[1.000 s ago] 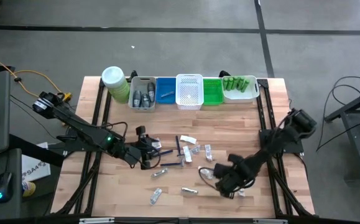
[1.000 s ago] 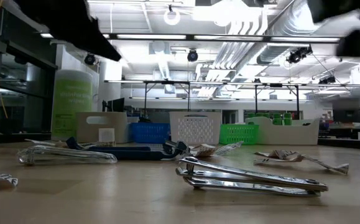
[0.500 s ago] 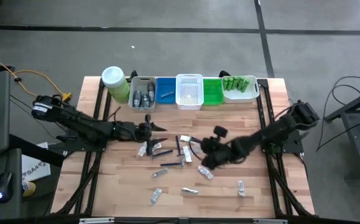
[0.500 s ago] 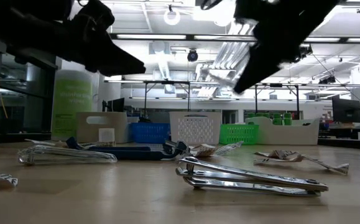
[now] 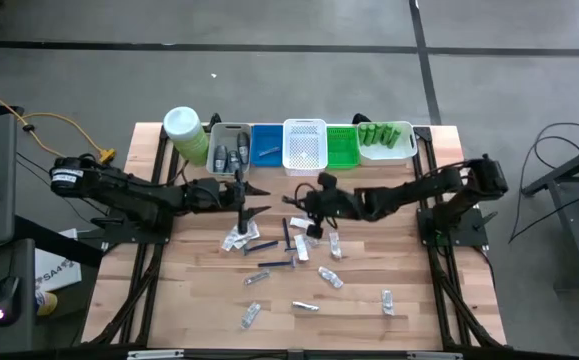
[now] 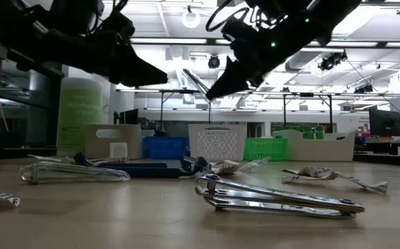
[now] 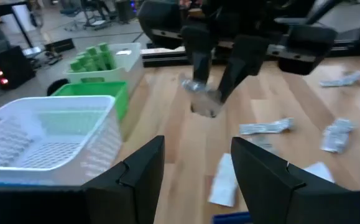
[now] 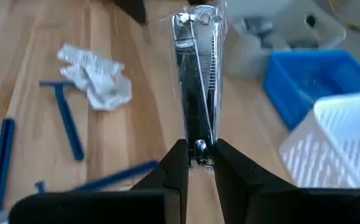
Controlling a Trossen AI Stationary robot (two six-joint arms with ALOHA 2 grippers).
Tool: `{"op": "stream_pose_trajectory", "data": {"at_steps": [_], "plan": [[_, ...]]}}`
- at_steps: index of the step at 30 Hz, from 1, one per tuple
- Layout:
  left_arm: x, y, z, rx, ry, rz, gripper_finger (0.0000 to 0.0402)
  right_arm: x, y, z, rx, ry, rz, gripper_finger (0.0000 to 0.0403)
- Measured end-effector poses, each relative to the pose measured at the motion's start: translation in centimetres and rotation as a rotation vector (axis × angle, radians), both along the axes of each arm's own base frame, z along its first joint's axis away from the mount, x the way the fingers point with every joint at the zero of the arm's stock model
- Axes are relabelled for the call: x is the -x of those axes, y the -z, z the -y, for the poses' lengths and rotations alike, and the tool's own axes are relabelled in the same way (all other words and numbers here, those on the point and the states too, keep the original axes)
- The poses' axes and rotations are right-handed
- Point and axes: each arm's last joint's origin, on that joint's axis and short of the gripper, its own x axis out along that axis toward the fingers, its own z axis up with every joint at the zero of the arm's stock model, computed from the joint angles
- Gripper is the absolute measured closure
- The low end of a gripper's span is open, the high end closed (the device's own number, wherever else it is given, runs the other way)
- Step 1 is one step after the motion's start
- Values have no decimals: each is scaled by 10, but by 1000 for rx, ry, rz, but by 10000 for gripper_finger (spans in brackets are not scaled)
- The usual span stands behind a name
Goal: Pick & Place Travel size toiletries
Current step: Put the bottom right silver nail cutter into the blue bin
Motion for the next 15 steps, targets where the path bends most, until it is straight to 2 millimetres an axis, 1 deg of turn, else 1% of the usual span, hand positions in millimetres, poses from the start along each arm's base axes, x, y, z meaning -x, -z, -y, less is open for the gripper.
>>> {"op": "stream_pose_trajectory", "data": {"at_steps": [3,7,11,15], "plan": [[1,-2,-10,-3,-7,23,217,-3,-4,13,16,-60,75,358],[1,-7,-19,-9,45,74,217,-5,-10,30,17,-156,189,358],[2,-10,-24,-12,74,106,217,-5,-17,43,44,-228,265,358],[2,-14,-25,-25,103,138,217,-5,-22,54,60,-280,315,358]]}}
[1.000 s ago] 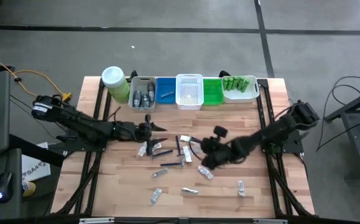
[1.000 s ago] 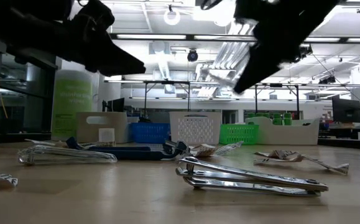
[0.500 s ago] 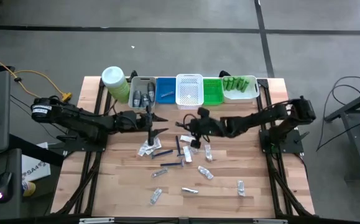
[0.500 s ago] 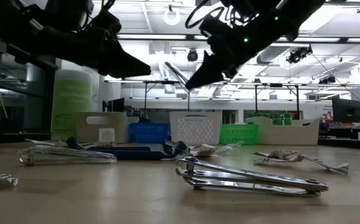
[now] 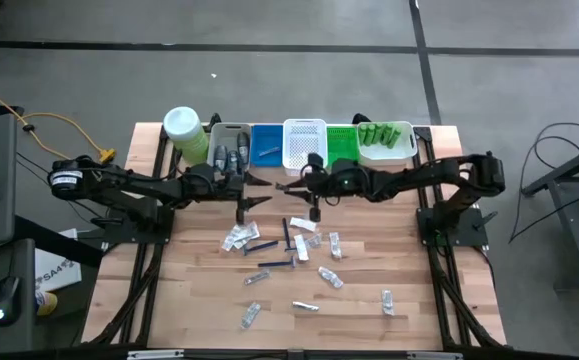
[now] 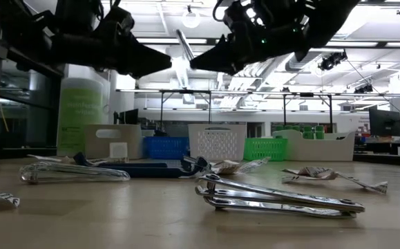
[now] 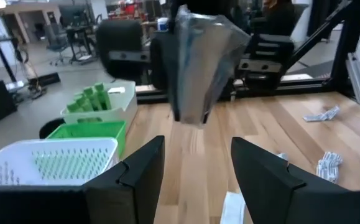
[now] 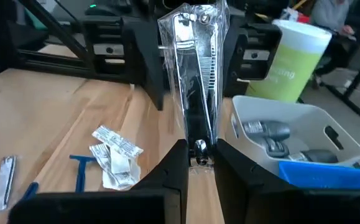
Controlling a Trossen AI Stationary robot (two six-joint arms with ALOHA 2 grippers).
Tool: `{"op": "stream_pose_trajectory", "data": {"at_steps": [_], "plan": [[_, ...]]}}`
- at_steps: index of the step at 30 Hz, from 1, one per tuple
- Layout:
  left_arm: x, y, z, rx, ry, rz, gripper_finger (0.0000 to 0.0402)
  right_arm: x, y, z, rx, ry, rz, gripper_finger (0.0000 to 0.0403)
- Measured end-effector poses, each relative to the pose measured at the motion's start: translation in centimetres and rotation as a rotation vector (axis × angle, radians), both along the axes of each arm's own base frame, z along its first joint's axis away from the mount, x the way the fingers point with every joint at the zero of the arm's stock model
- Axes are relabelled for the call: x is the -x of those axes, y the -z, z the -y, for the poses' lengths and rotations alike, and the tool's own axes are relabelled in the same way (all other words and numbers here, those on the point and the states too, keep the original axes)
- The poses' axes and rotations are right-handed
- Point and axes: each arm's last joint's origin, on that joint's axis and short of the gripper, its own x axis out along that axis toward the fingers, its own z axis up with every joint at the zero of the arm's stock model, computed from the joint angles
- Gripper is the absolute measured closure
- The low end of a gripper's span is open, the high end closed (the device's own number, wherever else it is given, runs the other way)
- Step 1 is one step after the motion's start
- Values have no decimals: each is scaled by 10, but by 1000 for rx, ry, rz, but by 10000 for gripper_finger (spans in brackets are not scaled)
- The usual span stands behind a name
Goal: Pick & Place Travel size toiletries
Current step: Put the bottom right silver nail cutter into the blue bin
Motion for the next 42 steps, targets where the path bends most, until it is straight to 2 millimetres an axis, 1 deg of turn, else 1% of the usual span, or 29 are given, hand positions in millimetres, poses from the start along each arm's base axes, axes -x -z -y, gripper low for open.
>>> {"op": "stream_pose_trajectory", "data": {"at_steps": [4,7,11,17,25,29,35,36,42], "plan": [[-3,-8,0,-31,7,33,217,-5,10,5,1,-21,2,358],[-7,-16,-1,-48,6,55,217,-12,19,6,10,-25,42,358],[-12,-22,-1,-71,17,38,217,-19,31,9,13,-22,78,358],[-12,-20,-2,-75,5,6,217,-20,26,10,18,-32,133,358],[-12,-23,-2,-80,3,41,221,-19,28,13,13,-36,117,358],[-12,-23,-2,-77,3,45,249,-19,27,13,10,-55,126,358],[-12,-24,-2,-78,2,46,319,-19,27,12,3,-59,125,358],[-12,-24,-2,-78,2,46,325,-19,27,12,2,-61,125,358],[-12,-24,-2,-77,2,46,325,-19,27,12,1,-61,121,358]]}}
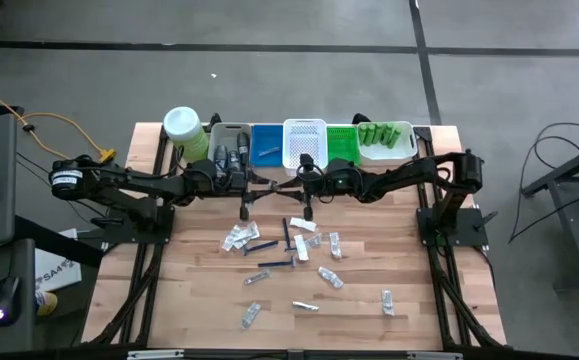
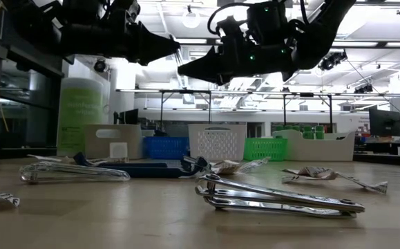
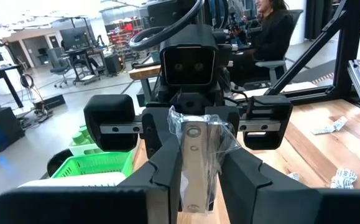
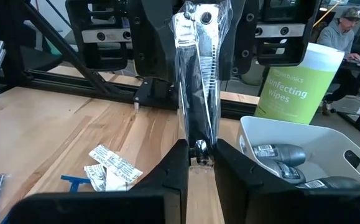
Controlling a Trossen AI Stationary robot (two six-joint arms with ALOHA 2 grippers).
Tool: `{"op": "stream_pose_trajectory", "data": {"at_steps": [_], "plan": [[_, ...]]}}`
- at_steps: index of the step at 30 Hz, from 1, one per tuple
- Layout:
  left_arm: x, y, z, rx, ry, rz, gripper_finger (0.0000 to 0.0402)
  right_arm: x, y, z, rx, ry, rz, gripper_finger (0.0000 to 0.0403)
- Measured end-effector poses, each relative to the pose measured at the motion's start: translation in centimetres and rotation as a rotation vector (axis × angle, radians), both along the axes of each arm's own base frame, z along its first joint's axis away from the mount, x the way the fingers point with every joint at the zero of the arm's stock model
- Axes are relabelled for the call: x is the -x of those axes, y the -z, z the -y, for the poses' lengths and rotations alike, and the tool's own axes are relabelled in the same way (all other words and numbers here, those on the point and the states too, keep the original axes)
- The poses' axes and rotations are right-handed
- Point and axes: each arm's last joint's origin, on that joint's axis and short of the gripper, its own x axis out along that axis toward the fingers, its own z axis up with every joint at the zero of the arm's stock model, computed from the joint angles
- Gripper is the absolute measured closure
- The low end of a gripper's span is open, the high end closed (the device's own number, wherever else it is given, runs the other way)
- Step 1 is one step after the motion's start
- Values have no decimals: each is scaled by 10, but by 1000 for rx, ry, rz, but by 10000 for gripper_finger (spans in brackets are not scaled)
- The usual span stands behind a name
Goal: Pick & Place Travel size toiletries
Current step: Put the bottom right silver nail cutter into the blue bin
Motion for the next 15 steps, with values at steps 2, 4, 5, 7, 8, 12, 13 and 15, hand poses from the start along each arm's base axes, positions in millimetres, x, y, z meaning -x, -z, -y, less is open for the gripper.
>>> {"op": "stream_pose_trajectory", "data": {"at_steps": [2,4,5,7,8,12,13,15], "plan": [[0,0,0,0,0,0,325,0,0,0,0,0,-3,356],[0,0,0,1,-10,-1,325,0,0,0,0,3,-6,335],[0,0,0,2,-17,-3,325,0,0,0,-6,6,-8,317],[0,0,-1,2,-29,-3,325,0,1,0,-42,11,-11,275],[0,0,-1,-1,-41,-4,325,0,1,0,-58,13,-14,255],[0,1,-3,-28,-114,-8,325,3,-3,1,-75,40,-36,180],[0,1,-4,-38,-145,-10,325,4,-5,1,-76,60,-51,165],[1,1,-7,-58,-227,-16,325,8,-7,2,-75,111,-84,141]]}}
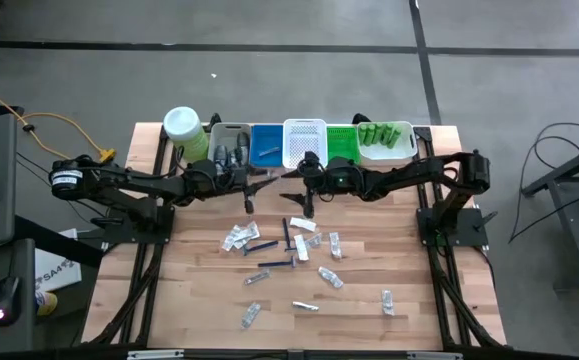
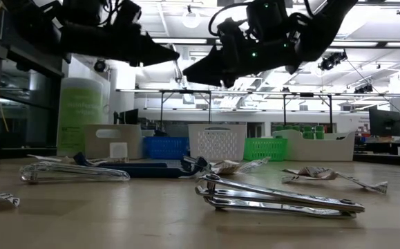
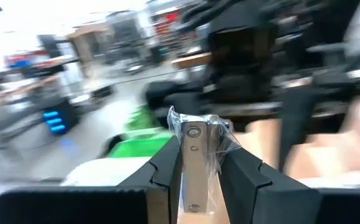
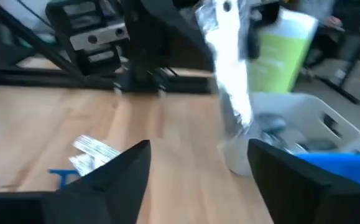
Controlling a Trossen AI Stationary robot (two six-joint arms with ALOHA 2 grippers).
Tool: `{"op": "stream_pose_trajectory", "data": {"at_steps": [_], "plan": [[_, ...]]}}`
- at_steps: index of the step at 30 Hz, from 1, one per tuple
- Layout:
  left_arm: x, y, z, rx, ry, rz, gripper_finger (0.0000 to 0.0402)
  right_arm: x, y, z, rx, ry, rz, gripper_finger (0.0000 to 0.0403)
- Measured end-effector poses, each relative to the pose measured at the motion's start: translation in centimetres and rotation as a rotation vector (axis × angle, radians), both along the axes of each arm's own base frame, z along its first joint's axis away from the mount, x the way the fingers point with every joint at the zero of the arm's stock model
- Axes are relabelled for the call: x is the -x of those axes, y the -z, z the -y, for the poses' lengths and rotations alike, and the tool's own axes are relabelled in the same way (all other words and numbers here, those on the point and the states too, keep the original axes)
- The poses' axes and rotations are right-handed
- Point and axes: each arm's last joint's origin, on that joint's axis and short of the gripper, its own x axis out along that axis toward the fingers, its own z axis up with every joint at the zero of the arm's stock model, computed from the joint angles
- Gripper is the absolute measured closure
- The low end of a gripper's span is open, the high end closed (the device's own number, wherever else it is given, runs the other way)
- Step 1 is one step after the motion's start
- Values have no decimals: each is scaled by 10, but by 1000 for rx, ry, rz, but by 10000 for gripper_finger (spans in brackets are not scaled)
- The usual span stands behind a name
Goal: Pick & Place Travel size toiletries
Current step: Put the bottom right silver nail cutter into the blue bin
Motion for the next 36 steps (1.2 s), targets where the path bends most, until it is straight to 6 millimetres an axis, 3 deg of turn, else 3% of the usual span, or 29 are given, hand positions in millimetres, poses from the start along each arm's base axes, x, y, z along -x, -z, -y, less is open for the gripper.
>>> {"op": "stream_pose_trajectory", "data": {"at_steps": [8,16,23,31,36], "plan": [[5,5,-45,99,-230,-42,325,19,-24,4,-3,183,-69,107],[-13,3,-105,322,-421,-201,325,36,-44,9,-7,323,-80,118],[-29,12,-146,493,-536,-361,322,39,-44,10,1,368,-109,125],[-48,25,-163,567,-563,-487,309,39,-42,10,0,367,-121,125],[-50,30,-165,577,-581,-514,307,40,-40,10,-10,369,-148,129]]}}
